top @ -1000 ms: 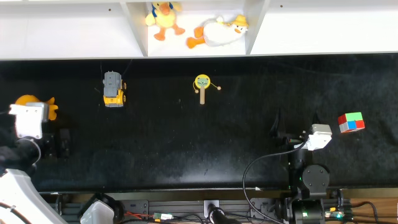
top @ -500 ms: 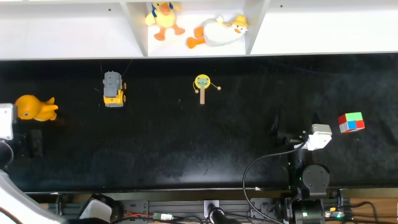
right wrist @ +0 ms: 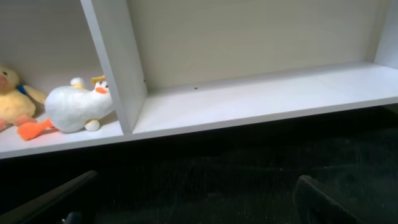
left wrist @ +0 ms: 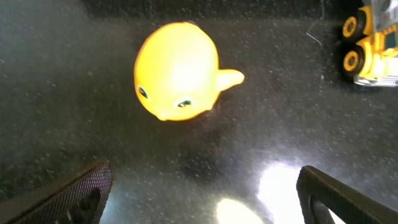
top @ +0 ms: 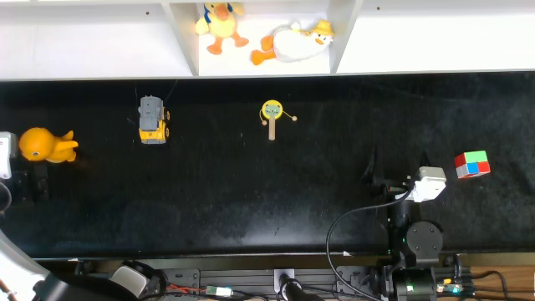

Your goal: Store Toys

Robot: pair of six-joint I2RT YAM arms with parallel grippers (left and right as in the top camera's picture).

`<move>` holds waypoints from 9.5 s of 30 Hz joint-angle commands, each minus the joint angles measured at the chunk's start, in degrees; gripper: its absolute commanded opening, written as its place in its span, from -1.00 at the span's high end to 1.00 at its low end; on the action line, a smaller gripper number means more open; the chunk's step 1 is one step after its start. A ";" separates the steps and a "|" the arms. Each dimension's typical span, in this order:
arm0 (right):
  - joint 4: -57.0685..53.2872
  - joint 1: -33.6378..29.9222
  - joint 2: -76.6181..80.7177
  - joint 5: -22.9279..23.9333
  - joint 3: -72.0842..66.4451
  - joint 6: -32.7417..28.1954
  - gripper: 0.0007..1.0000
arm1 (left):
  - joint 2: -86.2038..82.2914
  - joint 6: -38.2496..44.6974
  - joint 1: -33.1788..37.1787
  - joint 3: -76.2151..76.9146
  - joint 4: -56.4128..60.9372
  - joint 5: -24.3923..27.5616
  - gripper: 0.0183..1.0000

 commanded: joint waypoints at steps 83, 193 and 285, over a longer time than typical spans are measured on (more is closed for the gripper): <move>0.24 -0.24 -0.48 0.07 -0.79 0.44 -0.99 | 4.46 -38.64 -19.04 9.99 20.52 -9.40 0.96; 0.24 -0.24 -0.48 0.07 -0.79 0.44 -0.99 | 26.03 -42.99 -36.50 20.37 32.70 -30.53 -0.92; 0.24 -0.24 -0.48 0.07 -0.79 0.44 -0.99 | -0.22 -51.98 -55.78 -25.73 39.56 -23.93 -0.93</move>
